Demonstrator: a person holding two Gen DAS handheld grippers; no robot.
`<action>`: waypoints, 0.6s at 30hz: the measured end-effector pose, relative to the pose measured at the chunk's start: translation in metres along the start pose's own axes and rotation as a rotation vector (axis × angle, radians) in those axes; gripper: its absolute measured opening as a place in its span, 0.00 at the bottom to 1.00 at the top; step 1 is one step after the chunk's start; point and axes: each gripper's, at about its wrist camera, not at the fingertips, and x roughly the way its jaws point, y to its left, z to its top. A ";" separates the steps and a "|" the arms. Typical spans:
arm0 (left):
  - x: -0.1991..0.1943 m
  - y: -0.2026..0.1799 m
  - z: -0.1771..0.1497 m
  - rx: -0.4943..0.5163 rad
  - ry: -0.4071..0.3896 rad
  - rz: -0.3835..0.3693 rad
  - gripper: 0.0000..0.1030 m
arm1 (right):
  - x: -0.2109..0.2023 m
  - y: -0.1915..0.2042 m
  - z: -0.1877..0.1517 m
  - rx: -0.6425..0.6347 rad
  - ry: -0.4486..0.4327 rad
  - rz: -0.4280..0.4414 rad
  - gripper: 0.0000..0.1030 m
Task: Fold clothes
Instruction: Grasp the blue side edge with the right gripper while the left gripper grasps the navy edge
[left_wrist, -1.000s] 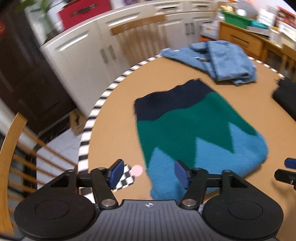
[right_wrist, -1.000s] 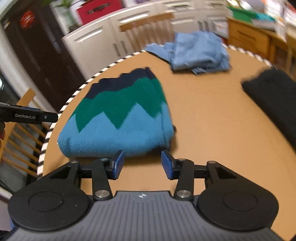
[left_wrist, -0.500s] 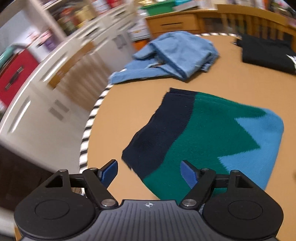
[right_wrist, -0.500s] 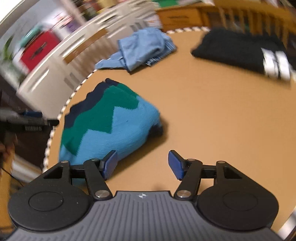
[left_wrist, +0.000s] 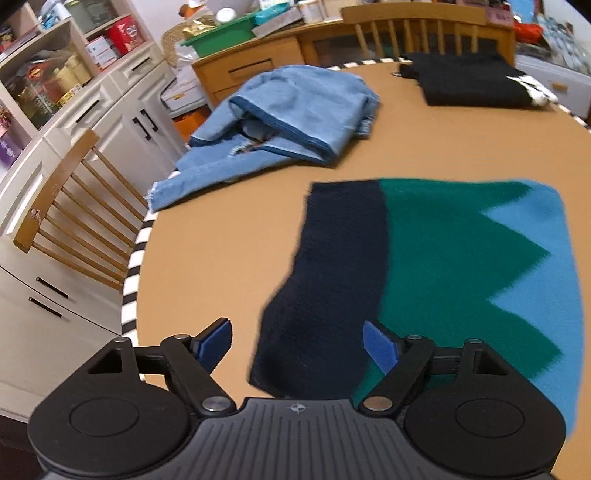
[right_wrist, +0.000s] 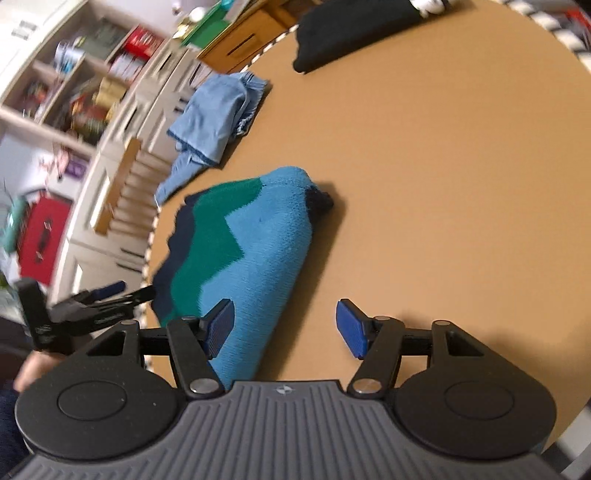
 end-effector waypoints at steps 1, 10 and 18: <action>0.006 0.002 0.003 0.020 -0.004 0.003 0.79 | 0.002 0.000 -0.001 0.020 -0.001 0.010 0.61; 0.060 0.012 0.010 0.037 0.096 -0.065 0.80 | 0.007 0.010 -0.007 0.052 0.000 0.034 0.67; 0.079 0.048 -0.012 -0.287 0.220 -0.260 0.81 | 0.003 0.010 -0.006 0.066 0.002 0.050 0.69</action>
